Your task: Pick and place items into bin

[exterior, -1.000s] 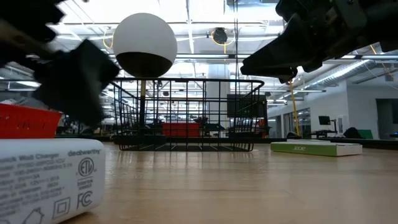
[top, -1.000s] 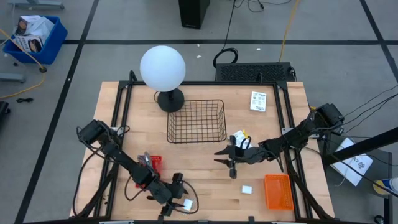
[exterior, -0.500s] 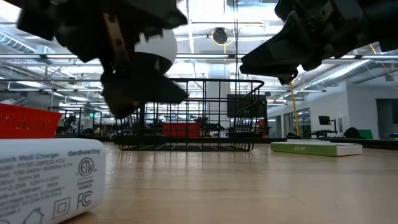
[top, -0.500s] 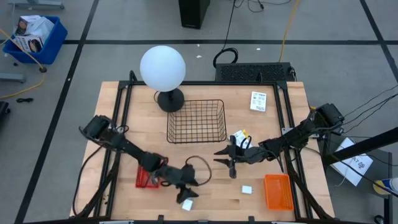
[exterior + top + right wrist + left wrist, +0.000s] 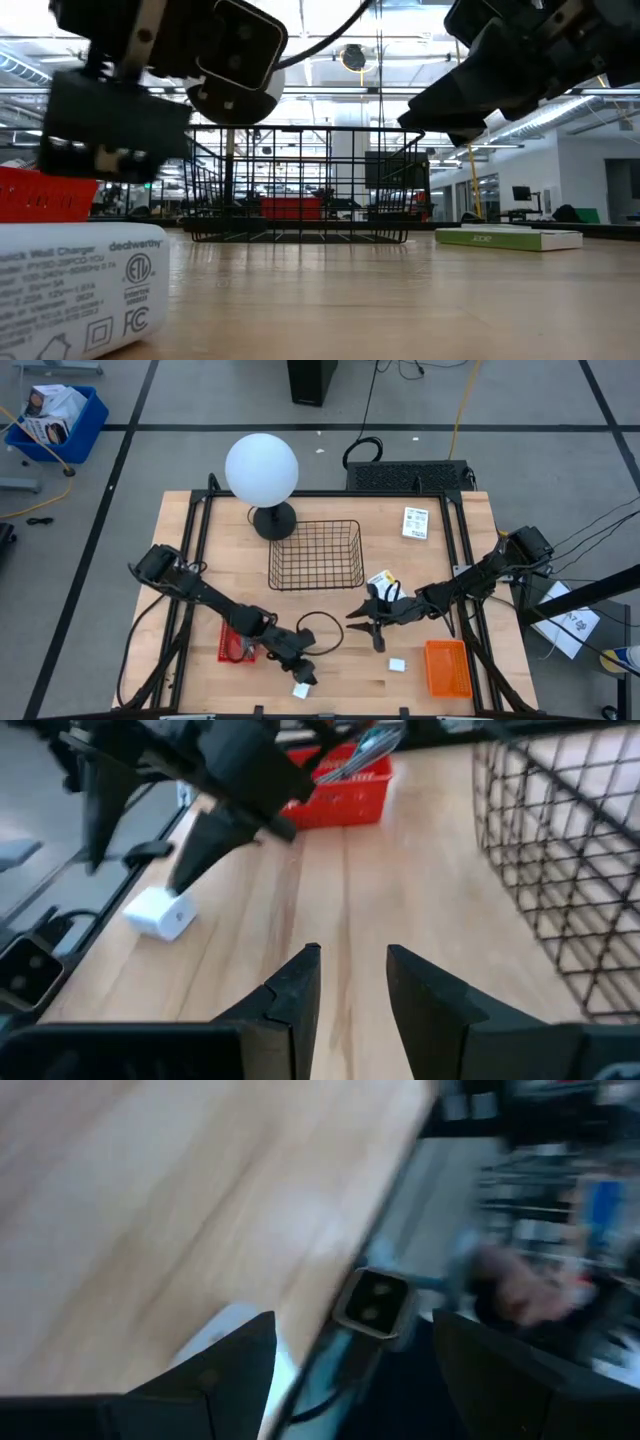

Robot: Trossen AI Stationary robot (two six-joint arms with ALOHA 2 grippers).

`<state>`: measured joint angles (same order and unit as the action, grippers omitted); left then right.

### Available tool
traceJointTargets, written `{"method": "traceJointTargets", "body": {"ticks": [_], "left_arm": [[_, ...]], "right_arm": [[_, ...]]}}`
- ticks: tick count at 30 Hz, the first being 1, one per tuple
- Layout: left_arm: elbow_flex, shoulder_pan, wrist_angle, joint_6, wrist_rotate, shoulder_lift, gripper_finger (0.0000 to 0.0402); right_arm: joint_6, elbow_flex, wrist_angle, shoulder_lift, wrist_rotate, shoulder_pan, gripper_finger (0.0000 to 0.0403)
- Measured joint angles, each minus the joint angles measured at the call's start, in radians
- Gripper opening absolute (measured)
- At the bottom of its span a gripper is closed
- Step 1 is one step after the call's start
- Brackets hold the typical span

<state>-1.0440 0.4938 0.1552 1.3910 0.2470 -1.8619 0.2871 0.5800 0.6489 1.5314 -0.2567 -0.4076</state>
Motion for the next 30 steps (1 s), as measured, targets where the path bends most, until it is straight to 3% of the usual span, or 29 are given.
{"method": "traceJointTargets", "body": {"ticks": [4, 7, 10, 16, 23, 30], "left_arm": [[-0.155, 0.027, -0.373, -0.055, -0.022, 0.000, 0.0270], [-0.269, 0.036, -0.634, -0.110, -0.109, 0.000, 0.0259], [-0.338, 0.049, -0.780, -0.081, -0.191, 0.000, 0.0240], [-0.348, 0.082, -0.725, 0.028, -0.222, 0.000, 0.0212], [-0.347, 0.100, -0.641, 0.086, -0.302, -0.006, 0.0210], [-0.347, 0.130, -0.574, 0.179, -0.288, -0.076, 0.0210]], "right_arm": [[-0.011, 0.000, 0.005, 0.000, -0.001, 0.000, 0.0110], [-0.011, 0.000, -0.005, 0.000, -0.002, 0.000, 0.0110], [-0.011, 0.000, -0.024, 0.000, -0.002, 0.002, 0.0110], [-0.012, 0.000, -0.115, -0.041, -0.004, 0.019, 0.0111], [0.047, 0.000, -0.267, -0.089, -0.001, 0.010, 0.0110], [0.130, 0.000, -0.365, -0.090, -0.001, -0.031, 0.0110]]}}
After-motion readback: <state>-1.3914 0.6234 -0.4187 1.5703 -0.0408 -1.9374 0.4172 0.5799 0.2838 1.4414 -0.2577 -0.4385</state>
